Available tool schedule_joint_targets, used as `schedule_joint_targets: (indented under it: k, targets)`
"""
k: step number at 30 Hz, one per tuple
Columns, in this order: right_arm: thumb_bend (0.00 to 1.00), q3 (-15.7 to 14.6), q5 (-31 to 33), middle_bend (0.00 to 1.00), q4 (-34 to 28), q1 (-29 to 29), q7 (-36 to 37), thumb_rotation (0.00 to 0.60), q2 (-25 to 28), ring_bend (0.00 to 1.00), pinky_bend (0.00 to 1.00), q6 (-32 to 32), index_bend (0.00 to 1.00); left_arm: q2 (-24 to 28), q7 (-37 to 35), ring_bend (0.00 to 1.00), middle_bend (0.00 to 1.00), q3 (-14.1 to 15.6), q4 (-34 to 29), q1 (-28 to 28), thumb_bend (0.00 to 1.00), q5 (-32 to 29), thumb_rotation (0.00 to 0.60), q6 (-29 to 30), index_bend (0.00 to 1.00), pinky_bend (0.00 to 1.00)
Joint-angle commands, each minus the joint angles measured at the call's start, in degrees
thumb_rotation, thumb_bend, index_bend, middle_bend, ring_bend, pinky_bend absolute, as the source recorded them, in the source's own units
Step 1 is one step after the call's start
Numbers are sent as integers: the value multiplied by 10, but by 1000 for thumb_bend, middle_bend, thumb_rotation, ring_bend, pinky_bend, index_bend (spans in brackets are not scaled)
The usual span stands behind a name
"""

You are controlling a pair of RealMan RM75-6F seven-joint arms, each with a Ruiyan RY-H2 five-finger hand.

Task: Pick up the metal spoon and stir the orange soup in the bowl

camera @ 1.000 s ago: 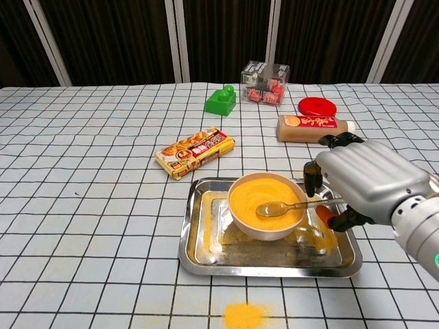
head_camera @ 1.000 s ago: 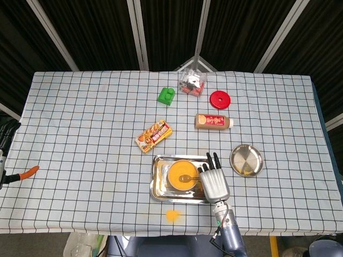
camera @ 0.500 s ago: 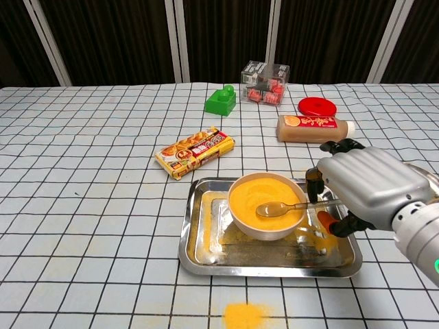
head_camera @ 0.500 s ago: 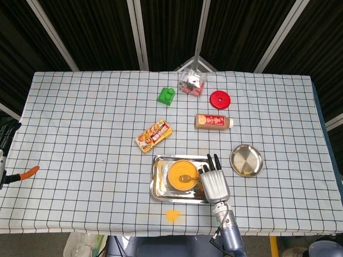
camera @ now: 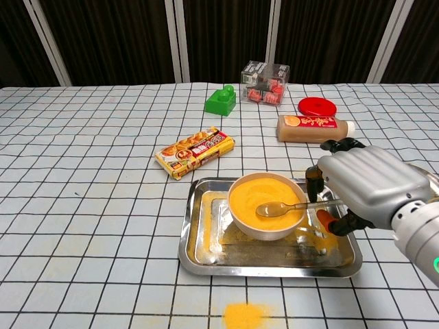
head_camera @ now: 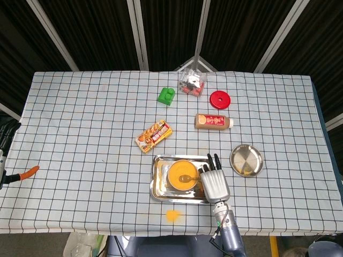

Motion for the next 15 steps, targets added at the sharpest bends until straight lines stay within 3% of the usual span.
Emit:
schedule_joint_targets:
  k: [1, 15]
  targets:
    - [510, 1, 1, 384, 0, 0, -1, 600, 0, 34, 0, 0, 489, 0, 0, 0, 0, 0, 0, 0, 0, 0, 600, 0, 0, 0]
    - [531, 1, 3, 385, -3, -1, -5, 600, 1, 34, 0, 0, 489, 0, 1, 0, 0, 0, 0, 0, 0, 0, 600, 0, 0, 0]
